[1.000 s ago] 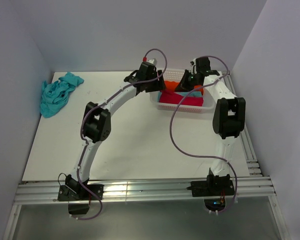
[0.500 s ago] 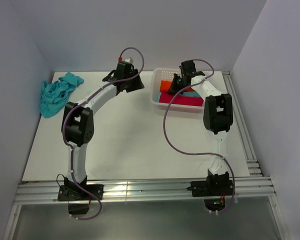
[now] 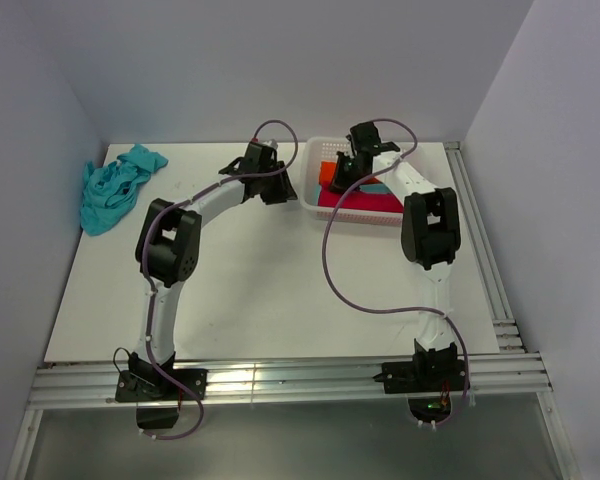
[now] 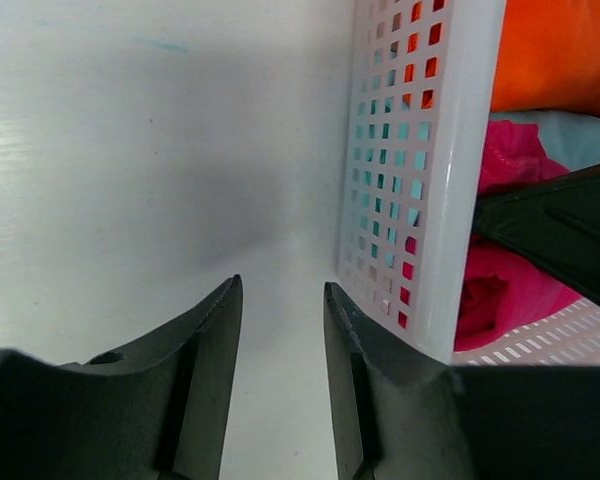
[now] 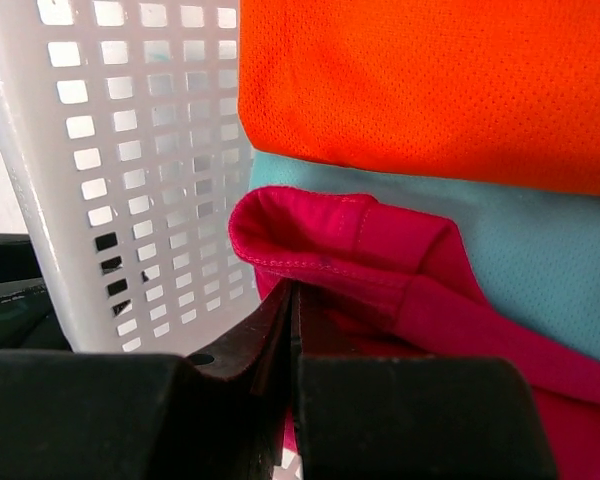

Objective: Roll the t-shirts
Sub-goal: Place the rolled tshirt into the container

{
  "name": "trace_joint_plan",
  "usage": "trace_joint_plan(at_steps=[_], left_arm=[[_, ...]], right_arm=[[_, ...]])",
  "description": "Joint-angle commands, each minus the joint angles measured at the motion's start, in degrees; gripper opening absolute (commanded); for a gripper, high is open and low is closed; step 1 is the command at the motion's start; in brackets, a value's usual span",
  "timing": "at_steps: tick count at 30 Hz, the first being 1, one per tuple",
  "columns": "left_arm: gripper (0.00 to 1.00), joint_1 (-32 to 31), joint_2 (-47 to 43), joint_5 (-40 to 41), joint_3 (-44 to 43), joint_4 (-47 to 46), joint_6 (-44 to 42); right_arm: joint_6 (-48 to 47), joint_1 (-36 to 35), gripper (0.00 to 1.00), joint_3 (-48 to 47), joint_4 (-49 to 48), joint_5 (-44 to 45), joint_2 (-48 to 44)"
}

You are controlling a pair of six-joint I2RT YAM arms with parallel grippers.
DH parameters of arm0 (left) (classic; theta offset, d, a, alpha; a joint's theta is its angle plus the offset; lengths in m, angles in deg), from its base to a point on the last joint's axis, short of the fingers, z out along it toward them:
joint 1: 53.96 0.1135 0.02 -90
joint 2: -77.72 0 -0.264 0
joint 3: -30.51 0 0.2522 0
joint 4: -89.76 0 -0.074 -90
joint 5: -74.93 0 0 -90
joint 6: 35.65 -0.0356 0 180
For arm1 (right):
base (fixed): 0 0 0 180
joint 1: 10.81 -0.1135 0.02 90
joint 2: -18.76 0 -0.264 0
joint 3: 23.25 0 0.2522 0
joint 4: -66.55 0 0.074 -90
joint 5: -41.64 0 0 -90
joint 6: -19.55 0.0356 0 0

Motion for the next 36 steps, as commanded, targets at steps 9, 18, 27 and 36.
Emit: trace_joint_plan(at_steps=[9,18,27,36], left_arm=[[0.42,-0.98,-0.26,-3.6,-1.92,-5.41,1.27],[0.4,-1.95,0.35,-3.78,-2.62,-5.94,1.79],[0.39,-2.48,1.23,-4.13,-4.56,-5.41,1.62],[0.39,-2.92,1.49,-3.95,-5.97,-4.97,1.18]], right_arm=[[-0.12,1.81,0.09,-10.92,5.58,-1.75,-3.17],[-3.19,2.16,0.08,3.22,4.01,-4.65,-9.67],[-4.43,1.37,0.07,7.54,3.65,-0.79,-7.66],[-4.16,1.63,0.07,2.45,4.88,-1.31,-7.48]])
